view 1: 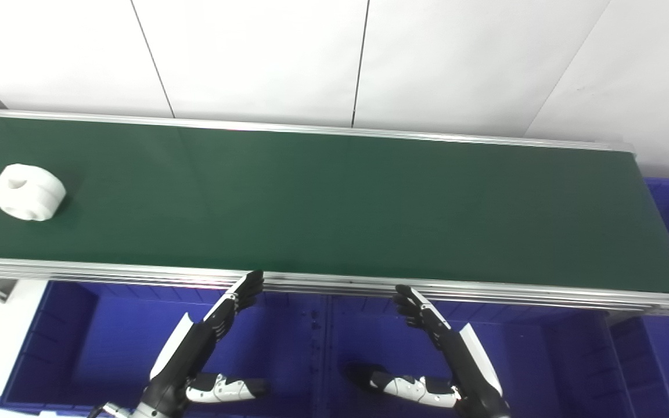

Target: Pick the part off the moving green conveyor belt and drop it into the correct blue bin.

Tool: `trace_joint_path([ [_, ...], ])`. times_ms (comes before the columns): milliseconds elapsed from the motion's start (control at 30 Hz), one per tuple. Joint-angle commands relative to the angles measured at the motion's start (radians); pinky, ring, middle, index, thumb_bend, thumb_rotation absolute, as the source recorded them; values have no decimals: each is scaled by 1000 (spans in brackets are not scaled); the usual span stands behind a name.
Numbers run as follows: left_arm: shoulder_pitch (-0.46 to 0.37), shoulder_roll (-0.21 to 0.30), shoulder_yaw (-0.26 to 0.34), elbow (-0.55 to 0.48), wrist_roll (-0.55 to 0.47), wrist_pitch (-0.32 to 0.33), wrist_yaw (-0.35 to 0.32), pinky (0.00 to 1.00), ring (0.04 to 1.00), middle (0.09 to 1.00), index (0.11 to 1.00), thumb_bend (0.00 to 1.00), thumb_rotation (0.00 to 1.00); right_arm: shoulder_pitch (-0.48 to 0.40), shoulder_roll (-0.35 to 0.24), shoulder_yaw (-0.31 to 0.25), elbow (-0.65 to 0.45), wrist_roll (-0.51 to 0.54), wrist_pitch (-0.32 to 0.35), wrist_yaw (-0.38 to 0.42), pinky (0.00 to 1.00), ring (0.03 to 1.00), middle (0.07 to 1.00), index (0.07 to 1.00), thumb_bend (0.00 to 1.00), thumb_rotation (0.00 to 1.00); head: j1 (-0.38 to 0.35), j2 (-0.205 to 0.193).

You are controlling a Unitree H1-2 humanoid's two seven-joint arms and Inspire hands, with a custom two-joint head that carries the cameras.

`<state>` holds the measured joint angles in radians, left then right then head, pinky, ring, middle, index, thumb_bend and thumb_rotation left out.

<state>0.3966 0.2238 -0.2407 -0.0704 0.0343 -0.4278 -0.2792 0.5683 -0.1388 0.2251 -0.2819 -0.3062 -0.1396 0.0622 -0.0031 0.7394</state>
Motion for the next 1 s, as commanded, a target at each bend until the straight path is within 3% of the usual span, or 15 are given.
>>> trace_joint_path([
  [0, -10, -5, -4, -9, 20, -42, 21, 857, 913, 949, 942, 840, 490, -3, -9, -8, -11, 12, -60, -11, 825, 863, 882, 921, 808, 295, 41, -8],
  [233, -3, -22, -32, 8, 76, -42, 67, 843, 900, 933, 927, 854, 479, -8, -33, -23, 41, 30, -135, -18, 873, 882, 897, 935, 767, 256, 170, -82],
  [300, -8, -25, -46, 18, 84, -42, 82, 839, 895, 928, 921, 856, 464, -8, -38, -29, 49, 41, -131, -12, 891, 891, 903, 942, 764, 253, 229, -107],
  [367, -12, -27, -58, 24, 78, -42, 92, 828, 887, 922, 916, 863, 450, -8, -43, -33, 52, 40, -130, -9, 904, 899, 905, 947, 759, 252, 242, -117],
  [600, -8, -26, -69, 27, 84, -42, 104, 843, 893, 921, 912, 893, 409, -7, -48, -36, 54, 47, -119, -6, 945, 932, 923, 960, 734, 218, 240, -125],
  [967, -29, -10, -86, 32, 69, -42, 140, 845, 891, 912, 903, 892, 375, -29, -36, -29, 77, 40, -121, -11, 921, 904, 904, 948, 737, 188, 192, -154],
])
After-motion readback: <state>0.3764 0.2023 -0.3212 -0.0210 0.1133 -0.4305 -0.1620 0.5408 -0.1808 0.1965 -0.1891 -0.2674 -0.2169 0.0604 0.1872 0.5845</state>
